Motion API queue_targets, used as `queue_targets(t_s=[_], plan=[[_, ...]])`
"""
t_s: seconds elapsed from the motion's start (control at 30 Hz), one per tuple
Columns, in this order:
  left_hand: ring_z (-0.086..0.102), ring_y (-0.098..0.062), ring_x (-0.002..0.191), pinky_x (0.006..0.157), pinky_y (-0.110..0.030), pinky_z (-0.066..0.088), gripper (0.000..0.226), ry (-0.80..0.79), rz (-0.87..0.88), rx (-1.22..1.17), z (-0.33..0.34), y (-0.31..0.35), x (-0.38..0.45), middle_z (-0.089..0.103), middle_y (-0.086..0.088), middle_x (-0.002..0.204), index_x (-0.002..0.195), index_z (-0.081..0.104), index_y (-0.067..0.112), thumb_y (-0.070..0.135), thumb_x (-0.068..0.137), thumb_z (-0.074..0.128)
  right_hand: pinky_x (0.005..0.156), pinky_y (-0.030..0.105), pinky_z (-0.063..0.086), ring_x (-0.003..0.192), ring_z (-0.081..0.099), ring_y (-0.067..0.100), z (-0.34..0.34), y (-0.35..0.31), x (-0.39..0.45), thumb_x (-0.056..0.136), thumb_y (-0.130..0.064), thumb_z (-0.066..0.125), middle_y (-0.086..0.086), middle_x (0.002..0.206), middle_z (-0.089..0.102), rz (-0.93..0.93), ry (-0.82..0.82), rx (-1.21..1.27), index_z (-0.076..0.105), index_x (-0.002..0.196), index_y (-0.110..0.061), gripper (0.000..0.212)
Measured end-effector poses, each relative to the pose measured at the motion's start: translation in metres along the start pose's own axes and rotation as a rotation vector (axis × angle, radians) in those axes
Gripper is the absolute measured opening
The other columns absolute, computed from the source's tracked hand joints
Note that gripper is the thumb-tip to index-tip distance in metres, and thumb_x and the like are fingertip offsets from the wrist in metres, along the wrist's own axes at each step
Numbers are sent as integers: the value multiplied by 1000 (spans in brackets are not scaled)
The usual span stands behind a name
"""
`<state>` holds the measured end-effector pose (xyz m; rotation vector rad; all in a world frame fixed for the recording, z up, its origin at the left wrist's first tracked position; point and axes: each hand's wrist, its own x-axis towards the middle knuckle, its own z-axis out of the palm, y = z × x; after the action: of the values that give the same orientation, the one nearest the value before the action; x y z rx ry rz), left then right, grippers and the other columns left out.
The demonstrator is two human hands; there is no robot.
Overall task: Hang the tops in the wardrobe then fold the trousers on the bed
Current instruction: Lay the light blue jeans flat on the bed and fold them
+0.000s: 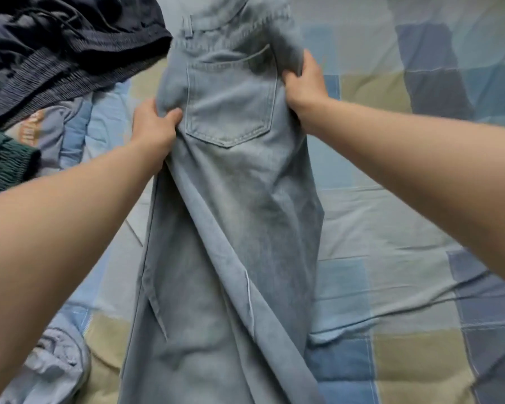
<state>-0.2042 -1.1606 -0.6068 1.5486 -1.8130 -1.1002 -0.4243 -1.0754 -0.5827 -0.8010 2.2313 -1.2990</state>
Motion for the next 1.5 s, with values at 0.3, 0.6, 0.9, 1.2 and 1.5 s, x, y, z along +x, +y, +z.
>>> queue_targets(t_s=[0.3, 0.6, 0.9, 1.2, 1.5], plan=[[62, -30, 90, 80, -41, 54, 33, -328, -198, 285, 7, -10, 50, 62, -17, 114, 119, 56, 8, 12, 88, 65, 101, 45, 43, 117, 49, 30, -38, 24, 29, 100, -40, 39, 10, 134, 46, 457, -265, -203, 38, 139, -12, 48], [56, -26, 83, 73, -37, 45, 22, -186, -165, 337, 14, -72, 38, 58, -13, 89, 83, 54, 16, 18, 80, 75, 44, 19, 51, 45, 60, 9, -56, 142, -79, 95, 5, 40, 12, 71, 59, 640, -67, 410, 54, 89, -4, 18], [62, -35, 98, 86, -41, 48, 21, -119, -100, 408, 21, -69, 26, 66, -22, 101, 97, 64, 4, 21, 86, 71, 44, 21, 27, 33, 32, 11, -55, 112, -96, 89, -47, 58, -2, 45, 36, 862, -327, 94, 42, 64, -20, 40], [59, -36, 107, 91, -39, 44, 22, -116, -124, 414, 20, -66, 21, 65, -21, 107, 104, 64, 2, 19, 89, 67, 50, 21, 48, 50, 57, 8, -53, 139, -133, 90, -19, 64, 1, 63, 64, 756, 84, 566, 66, 78, -11, 15], [62, -33, 107, 90, -38, 46, 39, -91, -113, 293, 17, -50, -14, 68, -19, 112, 109, 66, 2, 28, 82, 76, 45, 20, 28, 45, 51, 14, -72, 142, -160, 101, -39, 36, 4, 56, 62, 829, -95, 418, 56, 76, -10, 43]])
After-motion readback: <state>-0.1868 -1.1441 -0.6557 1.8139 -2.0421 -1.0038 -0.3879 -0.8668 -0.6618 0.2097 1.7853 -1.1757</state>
